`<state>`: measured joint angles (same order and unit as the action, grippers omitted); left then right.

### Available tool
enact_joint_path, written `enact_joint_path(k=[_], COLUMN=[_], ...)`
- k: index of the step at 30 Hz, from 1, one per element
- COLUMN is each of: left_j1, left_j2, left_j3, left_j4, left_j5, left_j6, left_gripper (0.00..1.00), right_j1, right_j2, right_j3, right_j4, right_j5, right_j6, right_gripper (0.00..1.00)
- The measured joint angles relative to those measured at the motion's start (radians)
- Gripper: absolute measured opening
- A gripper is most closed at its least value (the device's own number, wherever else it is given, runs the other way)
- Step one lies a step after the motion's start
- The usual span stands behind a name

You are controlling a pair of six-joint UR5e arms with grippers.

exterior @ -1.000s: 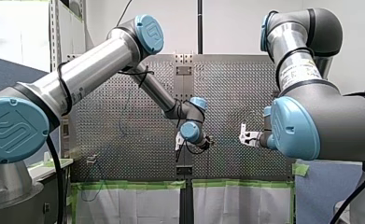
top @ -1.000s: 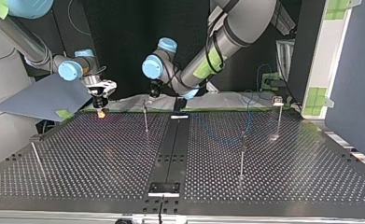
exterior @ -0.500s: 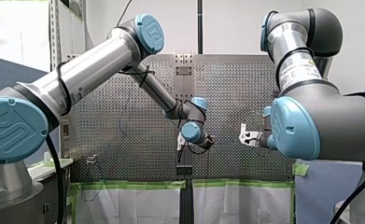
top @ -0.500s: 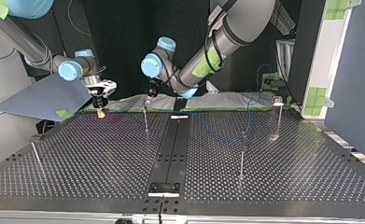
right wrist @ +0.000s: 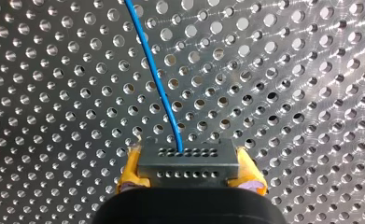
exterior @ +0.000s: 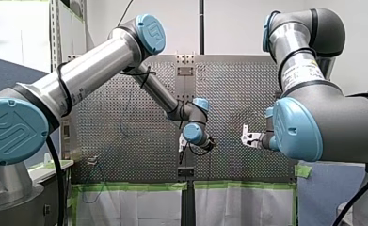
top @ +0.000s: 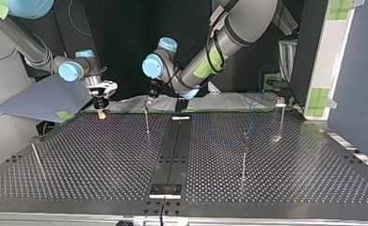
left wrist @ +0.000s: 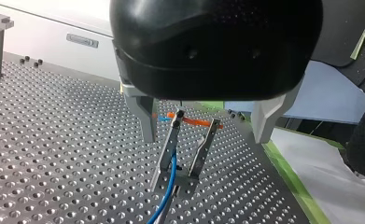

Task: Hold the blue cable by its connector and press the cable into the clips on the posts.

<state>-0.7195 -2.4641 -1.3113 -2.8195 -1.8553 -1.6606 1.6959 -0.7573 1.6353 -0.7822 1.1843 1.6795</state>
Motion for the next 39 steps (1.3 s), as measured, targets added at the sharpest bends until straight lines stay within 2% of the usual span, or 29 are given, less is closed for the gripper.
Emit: enact_joint_path(k=[11,18,30,39], left_j1=[-0.001,-0.007,-0.011,-0.022], left_j2=[0.002,0.046,0.154,0.236], left_j3=[-0.001,-0.046,-0.154,-0.236], left_j4=[0.002,0.046,0.154,0.236], left_j5=[-0.003,-0.018,-0.097,-0.178], left_j6=[0.0,0.0,-0.039,-0.08], left_gripper=[0.99,0.99,0.99,0.99], right_j1=[0.0,-0.001,-0.001,-0.003], right_j2=[0.0,0.0,0.0,0.0], right_j3=[0.0,0.0,0.0,0.0], right_j4=[-0.001,0.001,0.0,0.006], right_j5=[0.0,0.0,0.0,0.0], right_j6=[0.001,0.001,0.001,0.002], right_gripper=[0.0,0.0,0.0,0.0])
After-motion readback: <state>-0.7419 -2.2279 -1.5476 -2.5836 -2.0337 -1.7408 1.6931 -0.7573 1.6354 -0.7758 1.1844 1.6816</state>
